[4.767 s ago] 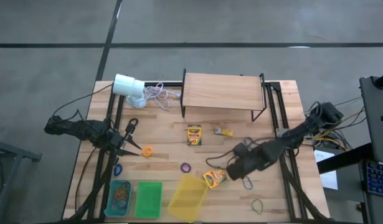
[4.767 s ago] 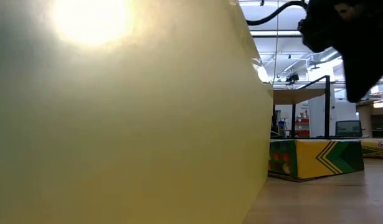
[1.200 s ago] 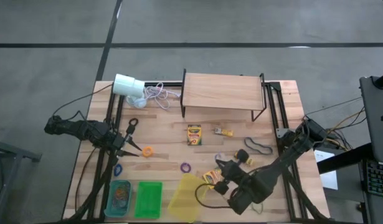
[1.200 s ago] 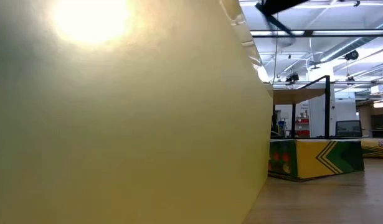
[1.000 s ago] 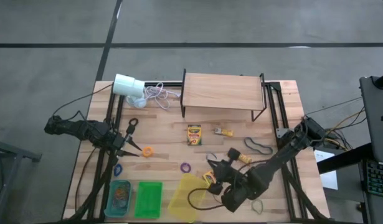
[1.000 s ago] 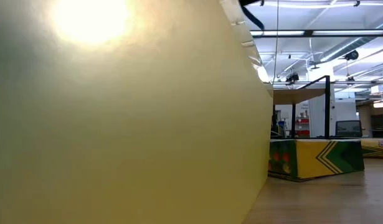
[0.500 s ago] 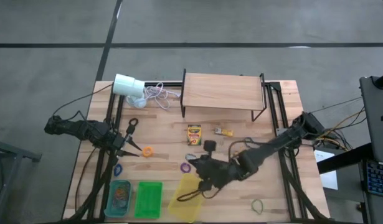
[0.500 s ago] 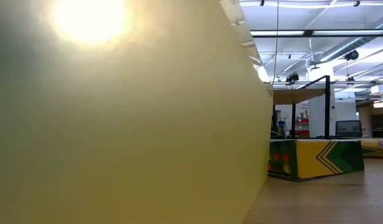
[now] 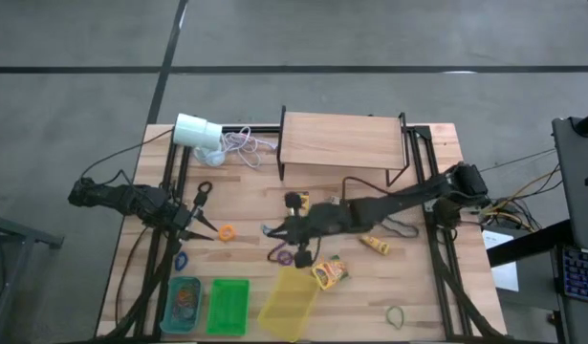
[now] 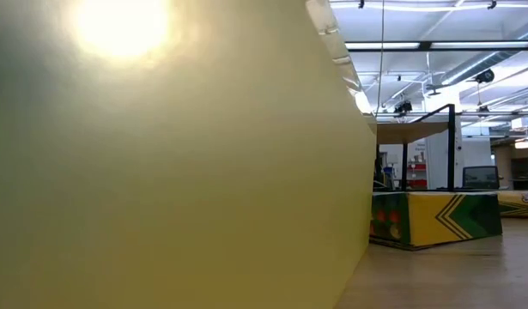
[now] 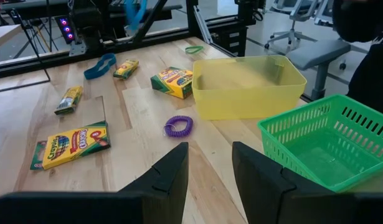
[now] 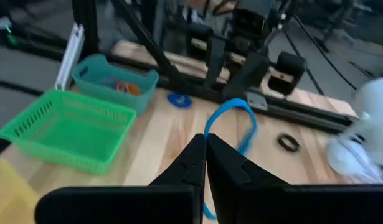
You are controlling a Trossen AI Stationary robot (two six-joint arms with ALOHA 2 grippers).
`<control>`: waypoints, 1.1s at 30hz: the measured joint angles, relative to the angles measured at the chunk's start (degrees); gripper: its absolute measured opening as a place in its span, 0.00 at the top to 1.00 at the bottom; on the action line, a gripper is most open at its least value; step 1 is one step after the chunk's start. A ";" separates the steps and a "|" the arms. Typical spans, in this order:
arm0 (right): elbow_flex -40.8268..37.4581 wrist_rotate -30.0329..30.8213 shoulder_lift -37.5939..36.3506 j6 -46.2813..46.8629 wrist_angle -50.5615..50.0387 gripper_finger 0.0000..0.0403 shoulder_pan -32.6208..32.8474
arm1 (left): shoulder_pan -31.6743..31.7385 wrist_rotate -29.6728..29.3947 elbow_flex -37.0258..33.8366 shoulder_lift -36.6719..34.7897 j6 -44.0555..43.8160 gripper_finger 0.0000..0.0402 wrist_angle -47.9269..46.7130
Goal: Pick & Place Office Desk Supplies
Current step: Put the blue rubberband into the blue bin
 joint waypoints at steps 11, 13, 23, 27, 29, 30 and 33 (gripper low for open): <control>-4.11 -12.86 9.88 0.09 17.36 0.98 -7.32 | 0.00 0.00 0.00 0.03 0.01 0.68 -0.05; -3.91 -14.17 12.57 0.17 19.85 0.98 -8.05 | 0.00 0.00 0.00 0.02 0.01 0.68 -0.02; 6.30 -20.54 27.76 2.81 21.67 0.98 -8.98 | -0.02 -0.01 0.00 0.04 0.02 0.68 -0.08; 10.86 -23.38 32.11 5.50 21.55 0.98 -8.94 | -0.02 0.00 0.00 0.11 0.02 0.68 -0.04; 12.38 -24.43 33.64 6.62 21.55 0.98 -8.94 | -0.02 0.00 0.00 0.05 0.02 0.68 -0.17; 12.93 -24.69 33.91 7.21 21.52 0.98 -8.94 | 0.00 0.00 0.00 0.04 0.02 0.68 -0.17; 13.81 -24.95 34.74 7.41 21.44 0.98 -8.92 | -0.02 0.00 0.00 0.07 0.02 0.68 -0.24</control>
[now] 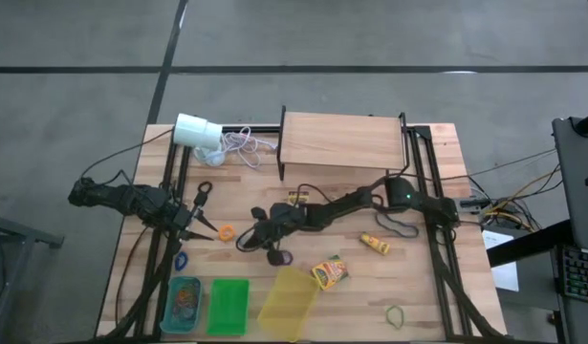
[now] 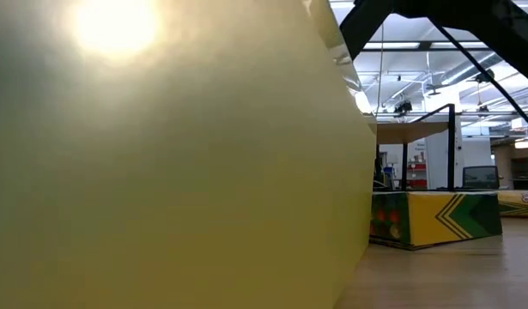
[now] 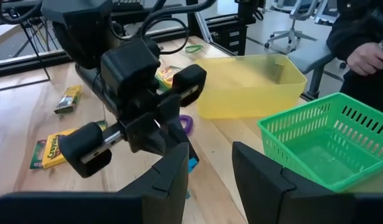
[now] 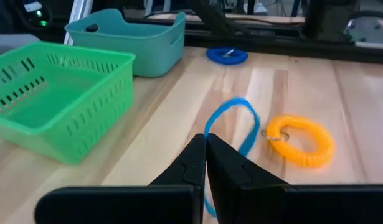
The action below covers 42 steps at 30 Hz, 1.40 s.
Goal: Pick & Place Office Desk Supplies
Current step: Put the blue rubberband into the blue bin
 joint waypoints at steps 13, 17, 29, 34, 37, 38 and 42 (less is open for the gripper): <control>2.37 0.72 0.00 1.57 -11.91 0.98 0.22 | 0.00 0.00 0.00 0.04 0.00 0.68 -0.29; 2.62 0.76 0.00 1.67 -14.43 0.98 0.22 | 0.00 0.00 0.00 0.04 0.00 0.68 -0.26; 2.62 0.79 -0.02 2.46 -16.19 0.93 0.22 | 0.00 0.00 0.00 0.04 0.00 0.68 -0.24; 2.62 0.78 -0.02 2.09 -15.95 0.82 0.22 | 0.01 0.00 0.00 0.04 0.00 0.68 -0.24; 2.62 0.79 -0.05 0.90 -15.84 0.76 0.22 | 0.01 0.00 0.00 0.04 0.00 0.68 -0.24; 2.62 0.76 -0.13 0.57 -15.79 0.75 0.22 | 0.00 0.00 0.00 0.04 -0.02 0.68 -0.24; 2.62 0.79 -1.17 0.07 -16.71 0.72 0.22 | 0.02 -0.01 0.00 0.07 -0.01 0.68 -0.24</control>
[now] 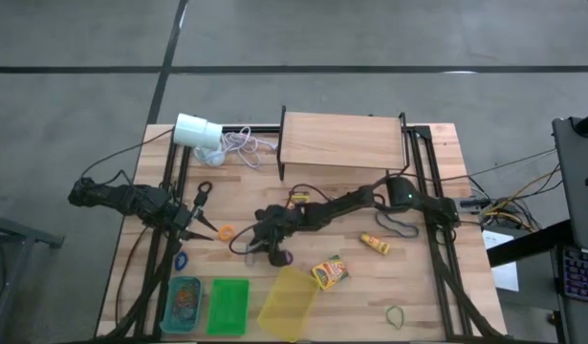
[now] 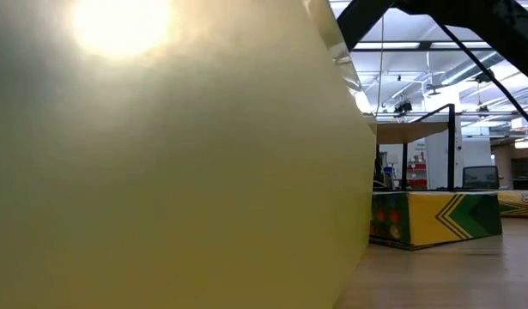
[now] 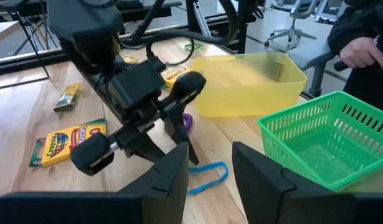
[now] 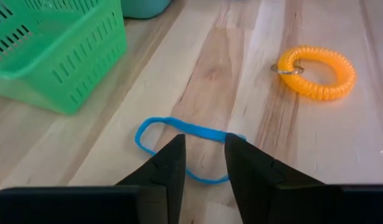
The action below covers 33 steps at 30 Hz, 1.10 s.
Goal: Pick & Place Office Desk Supplies
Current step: Put the blue rubberband into the blue bin
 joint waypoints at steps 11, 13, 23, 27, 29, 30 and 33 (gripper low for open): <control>-3.64 0.31 -8.11 -2.45 -5.06 0.75 -2.11 | 0.00 -0.01 0.00 0.18 -0.01 0.68 -0.31; -6.49 0.31 -9.70 -2.78 -2.14 0.74 -2.74 | -0.02 -0.01 -0.02 0.39 0.00 0.68 -0.52; -24.56 0.13 -16.70 -2.46 20.92 0.75 -6.16 | -0.02 -0.01 -0.04 1.03 0.00 0.68 -1.00; -28.29 0.11 -18.83 -2.36 26.32 0.77 -6.58 | -0.02 -0.01 -0.04 1.34 0.01 0.68 -1.44; -28.99 0.07 -19.54 -2.44 26.82 0.77 -6.61 | 0.00 -0.04 -0.02 1.75 -0.01 0.68 -1.50; -29.16 0.05 -19.64 -2.58 26.94 0.78 -6.60 | -0.02 -0.01 -0.02 1.85 0.00 0.68 -1.67; -29.26 0.06 -19.75 -2.46 26.80 0.78 -6.63 | -0.01 -0.09 -0.02 2.12 -0.01 0.68 -2.23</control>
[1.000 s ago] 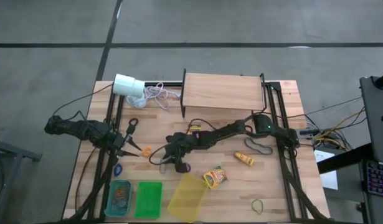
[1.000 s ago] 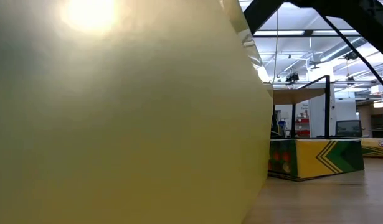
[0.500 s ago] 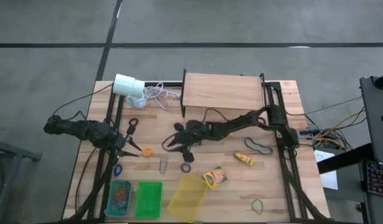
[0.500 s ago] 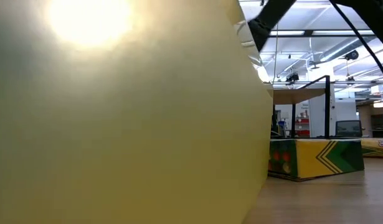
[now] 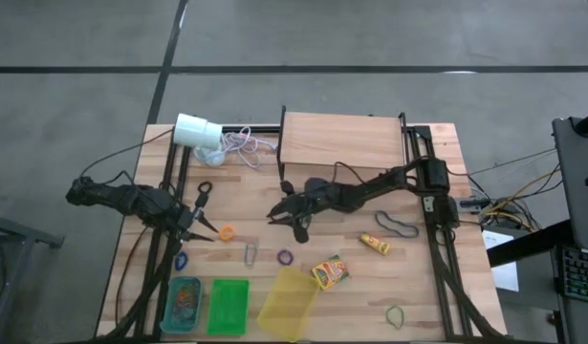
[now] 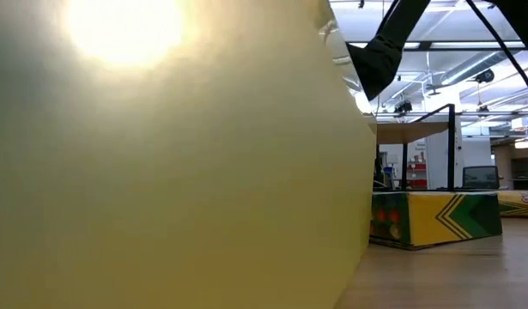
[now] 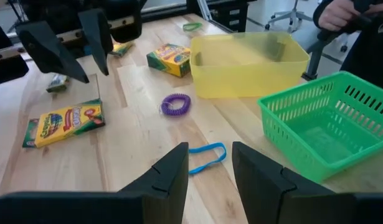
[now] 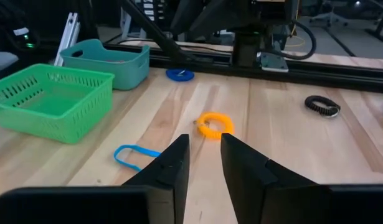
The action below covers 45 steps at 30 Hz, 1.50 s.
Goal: Pick & Place Office Desk Supplies
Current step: Put the blue rubberband into the blue bin
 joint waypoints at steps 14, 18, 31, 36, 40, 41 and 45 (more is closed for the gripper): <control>1.90 -0.02 0.39 0.10 -0.05 0.76 -0.01 | -0.01 -0.12 0.00 0.02 0.01 0.68 -0.26; 2.60 -0.03 0.39 0.10 -0.04 0.76 -0.01 | -0.01 -0.12 0.00 0.02 0.01 0.68 -0.26; 5.42 -0.03 0.42 0.10 -0.03 0.80 0.01 | -0.01 -0.10 0.00 0.02 0.00 0.68 -0.26; 6.17 -0.03 0.42 0.09 -0.01 0.82 0.01 | 0.00 -0.10 0.00 0.02 0.00 0.68 -0.24; 6.47 -0.03 0.44 0.09 -0.08 0.82 0.01 | -0.01 -0.10 0.00 0.02 0.00 0.68 -0.26; 6.57 -0.03 0.44 0.10 -0.06 0.82 0.01 | -0.01 -0.10 0.00 0.02 0.00 0.68 -0.26; 6.91 -0.03 0.44 0.08 -0.04 0.81 0.01 | 0.01 -0.08 0.00 0.02 0.02 0.68 -0.24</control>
